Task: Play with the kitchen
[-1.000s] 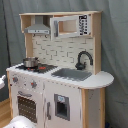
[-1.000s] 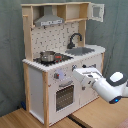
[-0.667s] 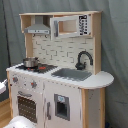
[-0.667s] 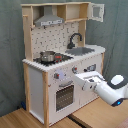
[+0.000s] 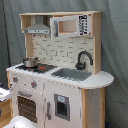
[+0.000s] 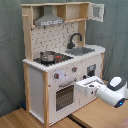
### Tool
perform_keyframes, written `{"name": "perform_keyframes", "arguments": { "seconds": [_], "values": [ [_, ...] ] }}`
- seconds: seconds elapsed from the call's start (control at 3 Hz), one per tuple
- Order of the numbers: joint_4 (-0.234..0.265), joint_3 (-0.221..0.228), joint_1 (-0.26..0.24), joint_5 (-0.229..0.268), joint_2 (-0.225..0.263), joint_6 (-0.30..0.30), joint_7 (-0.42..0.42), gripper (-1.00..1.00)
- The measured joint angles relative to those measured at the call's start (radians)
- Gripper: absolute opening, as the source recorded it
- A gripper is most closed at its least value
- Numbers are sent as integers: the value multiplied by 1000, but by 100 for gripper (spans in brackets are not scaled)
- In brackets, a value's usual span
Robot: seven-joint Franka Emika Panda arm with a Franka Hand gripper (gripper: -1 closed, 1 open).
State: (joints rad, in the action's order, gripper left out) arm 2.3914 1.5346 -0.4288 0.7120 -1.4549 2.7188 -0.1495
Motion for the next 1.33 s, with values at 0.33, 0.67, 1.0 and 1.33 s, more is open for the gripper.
{"name": "perform_keyframes", "arguments": {
  "seconds": [0.33, 0.67, 1.0, 1.33],
  "values": [
    [49, 21, 0, -7, 0, 45, 77, 100],
    [76, 26, 1, -6, 0, 62, 188, 100],
    [91, 30, 1, -6, 0, 65, 306, 100],
    [104, 41, 0, -6, -2, 65, 422, 100]
  ]
}}
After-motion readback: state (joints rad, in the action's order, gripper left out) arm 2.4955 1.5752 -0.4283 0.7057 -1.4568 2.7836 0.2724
